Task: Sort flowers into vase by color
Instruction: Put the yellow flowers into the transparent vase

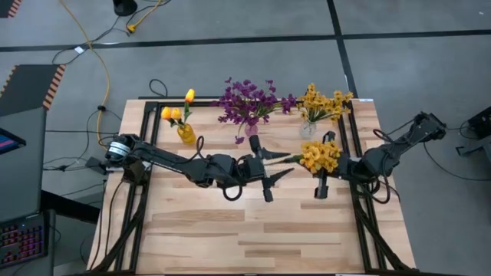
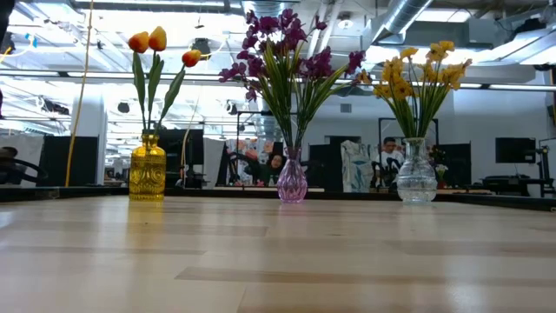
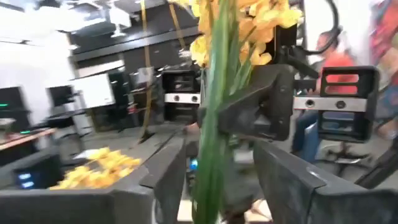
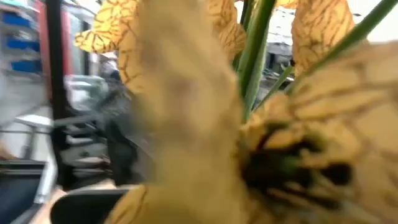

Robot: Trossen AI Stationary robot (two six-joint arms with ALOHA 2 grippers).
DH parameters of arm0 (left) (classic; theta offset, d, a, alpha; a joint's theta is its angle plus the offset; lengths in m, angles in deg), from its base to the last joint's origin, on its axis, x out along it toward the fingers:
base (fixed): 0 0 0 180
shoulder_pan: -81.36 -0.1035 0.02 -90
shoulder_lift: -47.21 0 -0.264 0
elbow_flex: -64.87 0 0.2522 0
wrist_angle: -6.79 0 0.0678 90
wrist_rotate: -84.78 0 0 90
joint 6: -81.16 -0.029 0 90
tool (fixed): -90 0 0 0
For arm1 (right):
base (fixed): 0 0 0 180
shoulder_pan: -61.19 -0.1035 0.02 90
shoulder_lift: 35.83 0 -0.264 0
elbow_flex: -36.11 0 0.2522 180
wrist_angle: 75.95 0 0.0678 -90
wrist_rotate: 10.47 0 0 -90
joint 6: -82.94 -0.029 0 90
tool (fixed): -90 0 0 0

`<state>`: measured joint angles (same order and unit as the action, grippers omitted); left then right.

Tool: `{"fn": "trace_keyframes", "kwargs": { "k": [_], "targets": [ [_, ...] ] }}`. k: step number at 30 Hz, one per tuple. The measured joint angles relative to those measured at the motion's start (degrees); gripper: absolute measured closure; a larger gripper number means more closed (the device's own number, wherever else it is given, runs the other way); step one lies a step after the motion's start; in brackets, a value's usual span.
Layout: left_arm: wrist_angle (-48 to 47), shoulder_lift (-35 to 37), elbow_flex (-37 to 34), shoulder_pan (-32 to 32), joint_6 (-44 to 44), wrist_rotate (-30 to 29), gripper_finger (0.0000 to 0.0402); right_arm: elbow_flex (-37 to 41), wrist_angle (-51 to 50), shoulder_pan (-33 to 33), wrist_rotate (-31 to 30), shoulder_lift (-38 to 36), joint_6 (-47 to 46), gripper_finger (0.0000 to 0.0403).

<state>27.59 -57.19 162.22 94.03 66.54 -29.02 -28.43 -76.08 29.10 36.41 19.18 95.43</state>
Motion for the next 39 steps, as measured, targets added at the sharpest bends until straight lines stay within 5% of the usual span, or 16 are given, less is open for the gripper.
{"fn": "trace_keyframes", "kwargs": {
  "k": [5, 12, 17, 28, 39],
  "targets": [
    [-10.5, 3.7, 0.0, 0.8, -0.8, -6.5, 0.0205, 0.0, -5.8, -1.8, -8.5, -3.8, 0.0, 0.0361],
    [-26.9, 9.7, 0.0, 1.5, 3.8, -6.6, 0.0203, 0.0, -12.7, -0.7, -20.6, -6.4, 0.0, 0.0361],
    [-37.3, 13.5, 0.0, 2.1, 8.0, -5.6, 0.0208, 0.0, -16.7, 3.4, -24.0, -7.1, 0.0, 0.0361],
    [-48.1, 21.7, -4.9, 5.4, 13.5, -11.3, 0.0311, 0.0, -34.4, 16.8, -20.9, -12.7, -12.2, 0.036],
    [-38.5, 29.0, -20.1, 5.4, 16.9, -10.0, 0.0399, 0.0, -47.1, 26.2, -15.9, -14.0, -22.1, 0.036]
  ]
}}
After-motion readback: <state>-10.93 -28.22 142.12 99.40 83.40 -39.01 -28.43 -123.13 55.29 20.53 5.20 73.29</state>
